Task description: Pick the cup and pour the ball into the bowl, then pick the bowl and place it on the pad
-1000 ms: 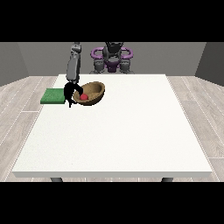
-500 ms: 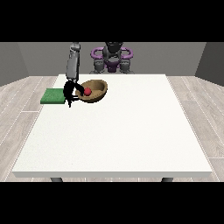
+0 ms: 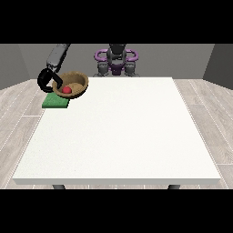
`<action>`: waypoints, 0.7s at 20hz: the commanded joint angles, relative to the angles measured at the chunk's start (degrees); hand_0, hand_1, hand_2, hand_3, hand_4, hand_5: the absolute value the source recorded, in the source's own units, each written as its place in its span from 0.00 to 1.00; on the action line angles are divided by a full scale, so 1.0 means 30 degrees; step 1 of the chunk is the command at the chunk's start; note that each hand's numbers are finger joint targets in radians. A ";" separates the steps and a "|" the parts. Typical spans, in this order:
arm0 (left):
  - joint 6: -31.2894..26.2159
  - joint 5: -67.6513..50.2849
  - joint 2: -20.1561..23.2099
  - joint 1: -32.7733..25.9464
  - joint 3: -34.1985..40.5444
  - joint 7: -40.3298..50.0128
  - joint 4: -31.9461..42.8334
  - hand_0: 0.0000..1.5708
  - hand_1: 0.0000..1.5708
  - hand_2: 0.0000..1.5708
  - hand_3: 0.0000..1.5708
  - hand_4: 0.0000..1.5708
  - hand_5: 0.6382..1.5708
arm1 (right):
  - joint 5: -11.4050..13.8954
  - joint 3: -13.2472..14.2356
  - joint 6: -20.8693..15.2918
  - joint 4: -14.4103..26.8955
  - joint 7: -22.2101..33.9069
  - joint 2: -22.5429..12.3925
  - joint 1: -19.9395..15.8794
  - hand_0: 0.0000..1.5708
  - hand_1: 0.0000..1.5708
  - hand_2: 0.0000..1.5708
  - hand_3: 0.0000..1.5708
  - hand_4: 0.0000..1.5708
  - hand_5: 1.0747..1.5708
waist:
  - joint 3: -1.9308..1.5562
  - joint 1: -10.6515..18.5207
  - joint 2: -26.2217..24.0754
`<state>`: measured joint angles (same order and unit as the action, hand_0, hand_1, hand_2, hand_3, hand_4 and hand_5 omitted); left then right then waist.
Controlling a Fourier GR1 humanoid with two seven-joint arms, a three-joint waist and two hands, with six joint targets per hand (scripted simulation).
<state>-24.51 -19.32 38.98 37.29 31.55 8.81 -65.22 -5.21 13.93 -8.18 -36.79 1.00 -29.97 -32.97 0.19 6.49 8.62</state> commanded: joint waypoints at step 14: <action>-0.1005 0.0506 0.1684 -0.2600 0.1227 -0.4644 0.3390 0.00 0.00 0.00 0.00 0.77 0.98 | -0.0486 0.0881 0.3217 -0.0937 0.1414 -0.2935 0.0133 1.00 1.00 1.00 0.24 0.71 0.99 | -0.0056 -0.1949 0.0661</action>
<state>-26.61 -18.21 42.82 30.30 34.60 -0.98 -57.70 -6.47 16.13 1.43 -38.79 5.48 -39.18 -32.39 0.02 0.96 8.75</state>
